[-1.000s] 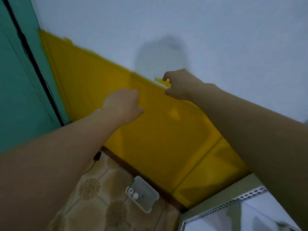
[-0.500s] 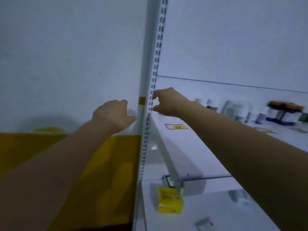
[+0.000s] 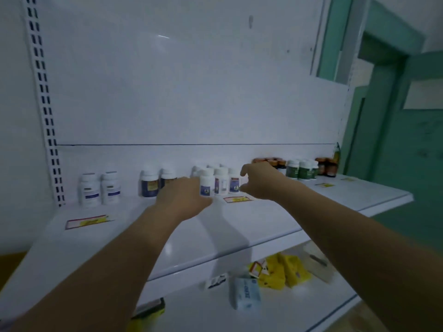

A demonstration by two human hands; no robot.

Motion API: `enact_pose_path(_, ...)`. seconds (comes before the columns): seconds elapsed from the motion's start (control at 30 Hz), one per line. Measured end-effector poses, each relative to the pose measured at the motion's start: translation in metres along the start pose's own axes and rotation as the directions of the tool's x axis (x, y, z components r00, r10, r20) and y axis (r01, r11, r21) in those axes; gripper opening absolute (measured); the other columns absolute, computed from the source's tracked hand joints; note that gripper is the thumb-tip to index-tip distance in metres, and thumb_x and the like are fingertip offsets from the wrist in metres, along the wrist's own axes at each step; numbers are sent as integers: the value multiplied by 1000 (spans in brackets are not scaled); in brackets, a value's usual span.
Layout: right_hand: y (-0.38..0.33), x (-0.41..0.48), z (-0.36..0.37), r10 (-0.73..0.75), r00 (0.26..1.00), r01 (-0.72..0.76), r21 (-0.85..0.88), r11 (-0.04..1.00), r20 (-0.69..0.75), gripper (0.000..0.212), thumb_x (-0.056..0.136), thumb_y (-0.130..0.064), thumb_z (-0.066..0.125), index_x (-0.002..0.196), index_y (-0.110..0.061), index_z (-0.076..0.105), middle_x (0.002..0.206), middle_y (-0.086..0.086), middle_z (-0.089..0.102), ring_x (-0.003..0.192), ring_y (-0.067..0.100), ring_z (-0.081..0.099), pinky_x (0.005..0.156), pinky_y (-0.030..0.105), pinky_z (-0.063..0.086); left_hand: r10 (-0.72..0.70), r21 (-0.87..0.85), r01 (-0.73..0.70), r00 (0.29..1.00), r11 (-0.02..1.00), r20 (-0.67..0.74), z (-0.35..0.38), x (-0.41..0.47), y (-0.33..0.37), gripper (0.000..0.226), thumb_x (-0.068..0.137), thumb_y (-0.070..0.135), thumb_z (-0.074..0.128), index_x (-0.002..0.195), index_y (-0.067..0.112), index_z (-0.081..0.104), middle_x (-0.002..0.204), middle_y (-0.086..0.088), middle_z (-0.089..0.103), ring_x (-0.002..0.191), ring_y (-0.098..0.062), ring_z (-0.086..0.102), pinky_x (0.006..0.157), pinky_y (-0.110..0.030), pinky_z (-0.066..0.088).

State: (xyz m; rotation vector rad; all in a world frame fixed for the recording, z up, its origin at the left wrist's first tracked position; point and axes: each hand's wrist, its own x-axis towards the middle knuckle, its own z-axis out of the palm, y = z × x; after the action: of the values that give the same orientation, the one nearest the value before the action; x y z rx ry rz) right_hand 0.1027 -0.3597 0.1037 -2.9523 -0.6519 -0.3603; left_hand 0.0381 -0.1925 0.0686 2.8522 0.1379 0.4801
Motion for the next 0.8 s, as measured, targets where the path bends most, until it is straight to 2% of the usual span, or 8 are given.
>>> enact_pose_path(0.13,49,15,-4,-20,1000,21,-79,997,14,27,90,-26,55,112,-10,59,113,7,62,101,25,58,83,32,44,-20,-1,20,1000,1000,-1,25,22,34,44,88,49,54,117,16,53,117,-6,58,105,-23,55,80,-33,47)
enact_pose_path(0.27,51,40,-1,-49,999,50,-20,999,19,34,93,-24,53,123,-8,54,120,9,60,109,25,56,85,31,47,-81,46,80,997,996,17,33,31,27,49,90,48,52,126,15,49,122,-5,56,109,-22,55,83,-33,47)
enact_pose_path(0.5,-20,91,29,-215,976,216,207,954,-27,37,91,-21,56,127,-11,53,127,11,55,108,26,57,89,33,49,-252,96,254,967,962,-30,26,41,-48,40,90,45,53,117,17,53,115,-4,60,103,-23,58,84,-31,47)
enact_pose_path(0.63,-64,116,48,-308,951,307,252,918,-36,41,93,-21,54,134,-15,48,134,10,51,117,25,52,93,30,43,-306,98,314,948,944,-90,31,42,-80,40,94,44,47,119,14,52,117,-7,59,104,-22,56,83,-30,45)
enact_pose_path(0.7,-84,128,56,-355,934,355,230,906,-43,41,95,-18,51,135,-13,46,134,11,49,119,25,49,92,28,41,-343,114,352,935,929,-92,40,43,-89,45,95,46,42,126,14,48,125,-7,55,110,-21,54,87,-30,44)
enact_pose_path(0.8,-111,143,71,-401,914,404,187,895,-55,39,95,-16,48,133,-9,45,132,14,46,119,28,46,97,33,41,-382,116,386,923,915,-57,56,43,-96,60,96,51,35,141,12,34,143,-6,41,130,-21,41,103,-32,36)
